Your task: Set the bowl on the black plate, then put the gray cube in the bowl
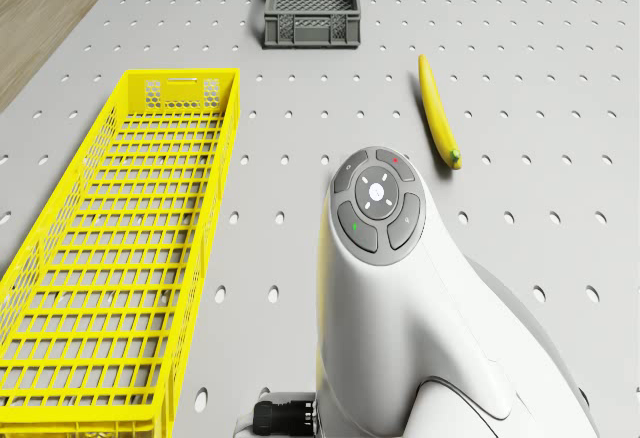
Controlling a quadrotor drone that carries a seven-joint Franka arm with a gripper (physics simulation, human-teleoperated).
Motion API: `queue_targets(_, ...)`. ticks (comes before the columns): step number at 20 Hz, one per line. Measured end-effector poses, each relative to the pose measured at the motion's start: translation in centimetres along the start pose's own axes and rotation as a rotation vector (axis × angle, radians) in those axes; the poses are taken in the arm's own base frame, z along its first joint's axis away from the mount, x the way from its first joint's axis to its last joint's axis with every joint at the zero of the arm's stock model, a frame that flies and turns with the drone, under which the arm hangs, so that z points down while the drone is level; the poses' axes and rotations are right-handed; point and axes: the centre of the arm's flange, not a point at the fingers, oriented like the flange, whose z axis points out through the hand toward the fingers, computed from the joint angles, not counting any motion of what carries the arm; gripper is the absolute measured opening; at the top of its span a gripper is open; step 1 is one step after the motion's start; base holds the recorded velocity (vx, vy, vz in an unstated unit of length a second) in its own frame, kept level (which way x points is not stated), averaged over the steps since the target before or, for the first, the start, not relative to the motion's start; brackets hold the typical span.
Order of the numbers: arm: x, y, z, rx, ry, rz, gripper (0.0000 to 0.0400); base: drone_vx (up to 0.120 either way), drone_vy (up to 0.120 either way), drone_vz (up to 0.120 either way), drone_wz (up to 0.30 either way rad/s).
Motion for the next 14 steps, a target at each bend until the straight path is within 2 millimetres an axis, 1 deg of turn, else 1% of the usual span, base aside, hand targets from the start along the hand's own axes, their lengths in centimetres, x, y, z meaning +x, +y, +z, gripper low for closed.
queue_targets(9, 0.00, 0.00, 0.00, 0.000, 0.000, 0.000, 0.0100, -0.120, 0.120, 0.000, 0.000)
queue_targets(10, 0.00, 0.00, 0.00, 0.000, 0.000, 0.000, 0.0100, -0.080, 0.120, 0.000, 0.000)
queue_targets(11, 0.00, 0.00, 0.00, 0.000, 0.000, 0.000, 0.0100, 0.000, 0.120, 0.000, 0.000)
queue_targets(14, 0.00, 0.00, 0.00, 0.000, 0.000, 0.000, 0.0100, 0.000, 0.120, -0.107, 0.000)
